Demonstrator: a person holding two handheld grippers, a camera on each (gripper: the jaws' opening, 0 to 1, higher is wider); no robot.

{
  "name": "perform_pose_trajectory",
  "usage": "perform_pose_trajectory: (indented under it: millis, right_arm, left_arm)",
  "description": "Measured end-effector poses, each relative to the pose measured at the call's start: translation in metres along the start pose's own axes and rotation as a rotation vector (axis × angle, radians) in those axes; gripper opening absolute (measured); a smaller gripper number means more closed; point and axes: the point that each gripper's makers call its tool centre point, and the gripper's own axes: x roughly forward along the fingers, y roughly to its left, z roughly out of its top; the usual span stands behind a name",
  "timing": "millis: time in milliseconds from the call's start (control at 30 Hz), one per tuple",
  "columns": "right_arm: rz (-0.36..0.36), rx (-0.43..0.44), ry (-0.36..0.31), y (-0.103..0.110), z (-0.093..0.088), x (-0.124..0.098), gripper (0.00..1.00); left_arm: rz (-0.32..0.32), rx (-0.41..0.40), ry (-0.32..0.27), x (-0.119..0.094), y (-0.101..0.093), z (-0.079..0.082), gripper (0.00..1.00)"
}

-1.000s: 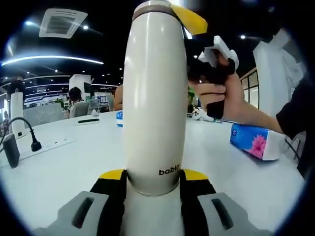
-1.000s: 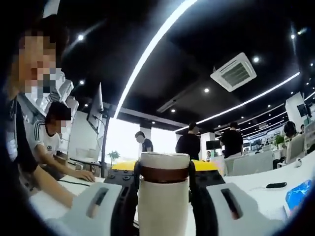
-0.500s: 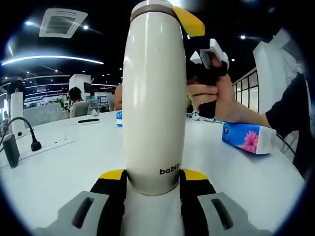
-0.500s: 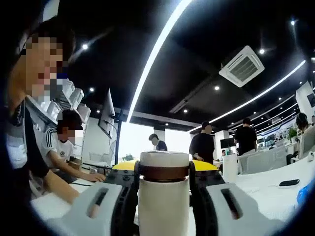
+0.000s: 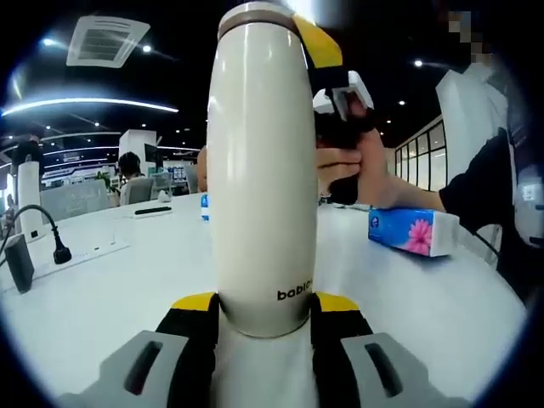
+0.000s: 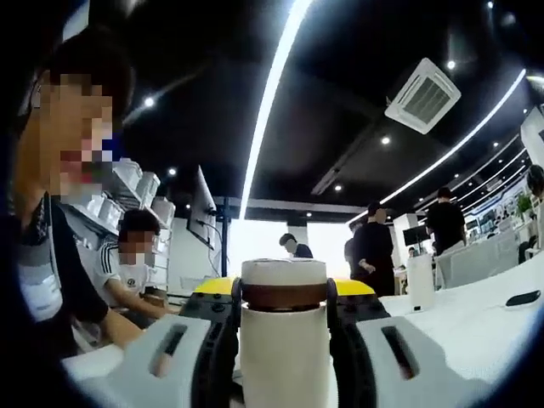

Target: Grasp the water cup twist off the cup lid place the cup lid on the table

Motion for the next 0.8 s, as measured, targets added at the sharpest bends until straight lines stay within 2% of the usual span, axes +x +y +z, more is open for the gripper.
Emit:
perform_pose_trajectory:
  millis: [67, 133, 367, 633, 800]
  right_arm:
    - [0.020, 0.004, -0.001, 0.000, 0.000, 0.000, 0.43]
    - [0.081, 0.044, -0.011, 0.004, -0.001, 0.001, 0.43]
    - [0.075, 0.059, -0.016, -0.004, 0.002, -0.004, 0.43]
    - [0.069, 0.067, -0.003, 0.000, 0.000, -0.004, 0.43]
    - [0.029, 0.086, 0.004, -0.009, -0.001, -0.005, 0.56]
  left_arm:
    - [0.002, 0.001, 0.000, 0.000, 0.001, 0.000, 0.45]
    - [0.003, 0.002, 0.001, 0.001, 0.001, 0.000, 0.45]
    - [0.007, 0.005, -0.001, 0.001, 0.003, 0.001, 0.45]
    - [0.008, 0.005, 0.001, 0.002, 0.003, 0.001, 0.45]
    - [0.007, 0.006, 0.000, 0.002, 0.002, 0.001, 0.45]
